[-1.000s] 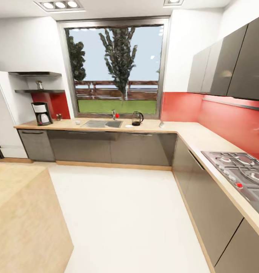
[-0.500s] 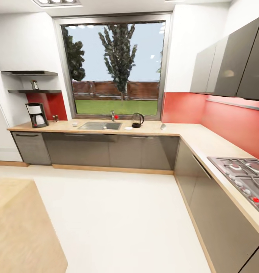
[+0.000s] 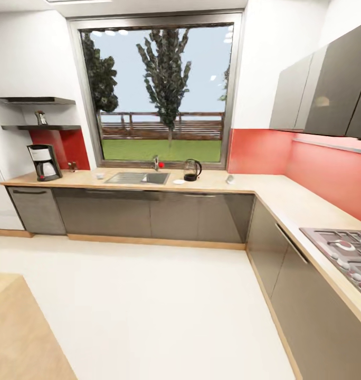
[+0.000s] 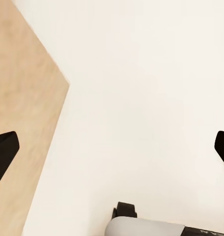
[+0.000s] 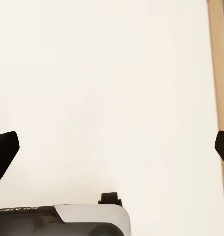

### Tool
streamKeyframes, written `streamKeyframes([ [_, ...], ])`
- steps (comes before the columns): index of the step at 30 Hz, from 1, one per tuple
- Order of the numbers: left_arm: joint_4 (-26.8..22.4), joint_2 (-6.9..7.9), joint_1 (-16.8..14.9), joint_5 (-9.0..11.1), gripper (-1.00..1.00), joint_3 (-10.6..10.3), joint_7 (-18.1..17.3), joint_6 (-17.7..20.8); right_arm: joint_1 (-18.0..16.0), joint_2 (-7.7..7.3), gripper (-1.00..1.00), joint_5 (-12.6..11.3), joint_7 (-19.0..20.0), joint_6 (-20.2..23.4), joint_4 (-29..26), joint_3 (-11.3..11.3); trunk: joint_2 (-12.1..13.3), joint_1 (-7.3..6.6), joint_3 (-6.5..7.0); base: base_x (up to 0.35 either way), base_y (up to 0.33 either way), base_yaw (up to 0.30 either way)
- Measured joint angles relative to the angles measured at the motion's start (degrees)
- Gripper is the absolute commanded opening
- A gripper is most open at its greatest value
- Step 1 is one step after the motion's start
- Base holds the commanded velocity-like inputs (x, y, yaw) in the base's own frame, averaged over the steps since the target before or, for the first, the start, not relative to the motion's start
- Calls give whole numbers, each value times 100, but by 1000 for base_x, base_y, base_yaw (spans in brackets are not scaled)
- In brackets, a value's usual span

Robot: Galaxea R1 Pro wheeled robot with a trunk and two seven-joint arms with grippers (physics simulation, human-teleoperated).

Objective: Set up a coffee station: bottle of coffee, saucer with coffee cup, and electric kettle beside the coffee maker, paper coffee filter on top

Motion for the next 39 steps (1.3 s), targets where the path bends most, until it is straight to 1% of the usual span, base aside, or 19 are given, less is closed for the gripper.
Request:
streamKeyframes([
  [20,-5,25,-2,0,100,0,0,-1,0,0,100,0,-3,0,-8,-4,0,0,0,336,0,-1],
  [28,-5,26,0,0,100,0,0,0,1,0,100,1,-3,0,-1,7,0,0,0,336,0,-111],
  [39,-5,26,0,0,100,0,0,-2,0,0,100,1,-3,0,0,9,0,0,0,336,0,-13],
])
